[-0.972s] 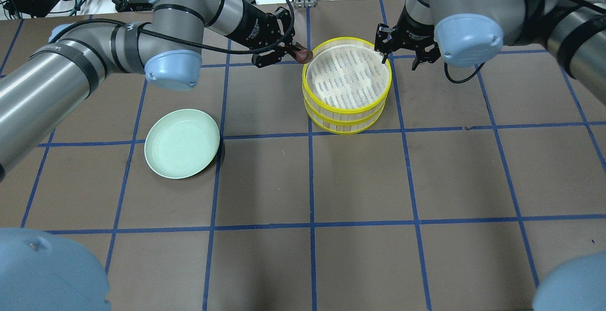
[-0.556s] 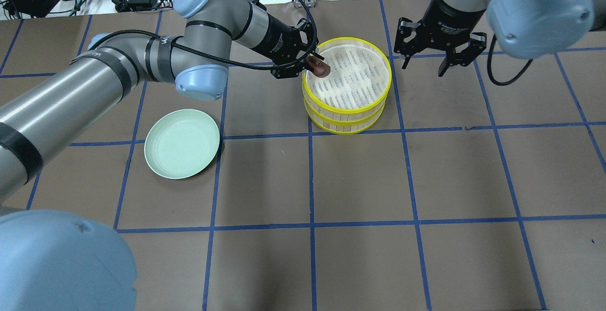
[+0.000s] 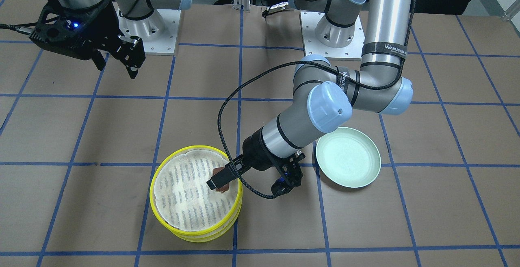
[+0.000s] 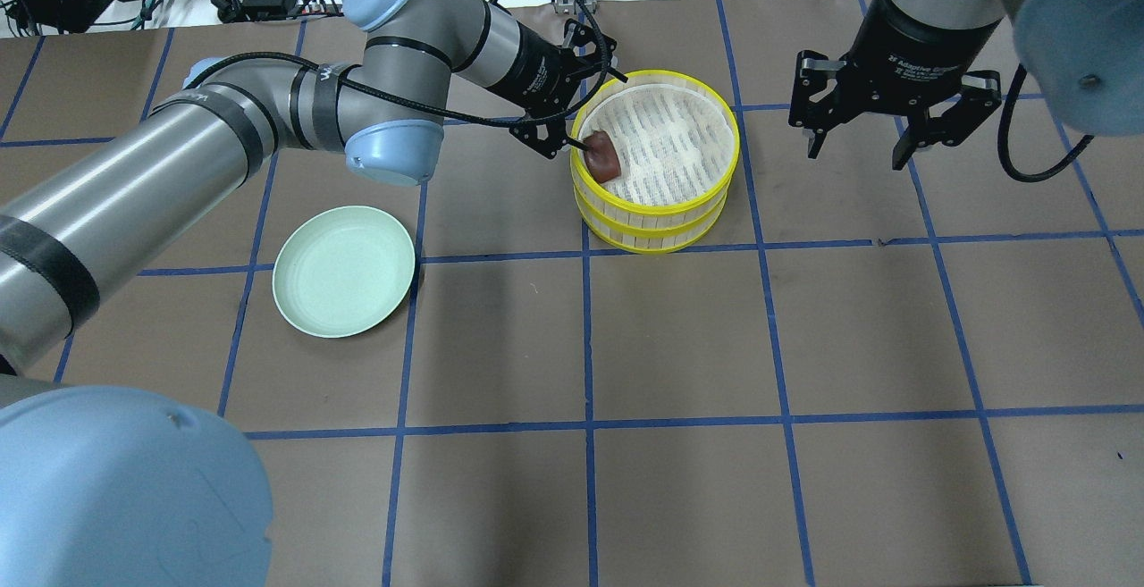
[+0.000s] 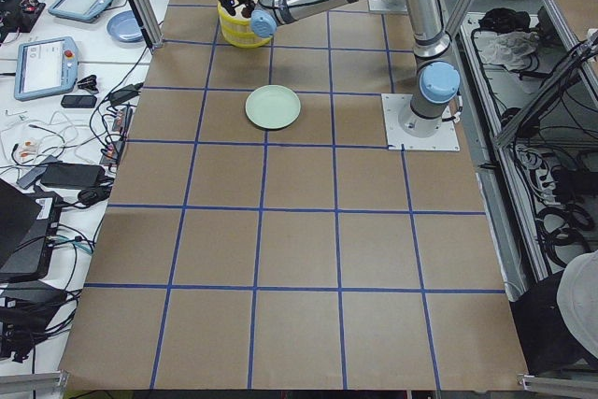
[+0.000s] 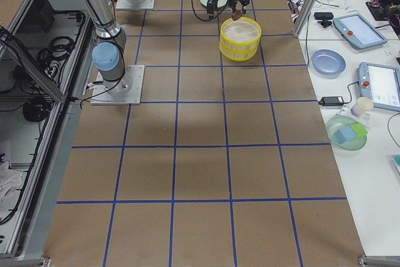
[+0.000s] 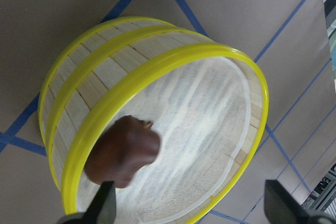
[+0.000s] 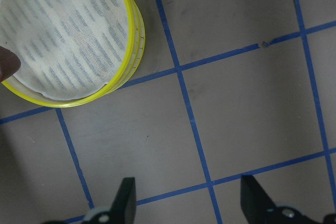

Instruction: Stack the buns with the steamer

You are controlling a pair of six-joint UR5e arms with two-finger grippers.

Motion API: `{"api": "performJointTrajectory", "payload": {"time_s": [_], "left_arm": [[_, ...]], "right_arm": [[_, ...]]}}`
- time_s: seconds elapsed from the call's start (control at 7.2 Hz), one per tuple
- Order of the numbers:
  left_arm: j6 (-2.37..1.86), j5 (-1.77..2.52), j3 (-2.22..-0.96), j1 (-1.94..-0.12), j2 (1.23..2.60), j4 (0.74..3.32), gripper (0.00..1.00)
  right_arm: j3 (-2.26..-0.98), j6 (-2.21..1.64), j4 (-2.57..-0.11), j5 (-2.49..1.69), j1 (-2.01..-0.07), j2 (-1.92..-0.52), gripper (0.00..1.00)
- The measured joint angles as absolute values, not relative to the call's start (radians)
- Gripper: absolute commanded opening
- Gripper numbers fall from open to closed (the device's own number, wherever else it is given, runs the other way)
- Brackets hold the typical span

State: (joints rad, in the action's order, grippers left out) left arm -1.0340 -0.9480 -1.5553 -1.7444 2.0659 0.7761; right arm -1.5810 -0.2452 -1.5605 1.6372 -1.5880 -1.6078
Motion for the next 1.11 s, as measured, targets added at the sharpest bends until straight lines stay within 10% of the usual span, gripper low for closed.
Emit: {"api": "performJointTrajectory", "payload": {"time_s": [1.11], "left_arm": [[-0.319, -1.33, -1.507, -1.65, 1.891, 1.077, 1.0]], "right_arm": [[-1.58, -0.127, -1.564, 1.621, -1.594, -1.616, 1.0]]}}
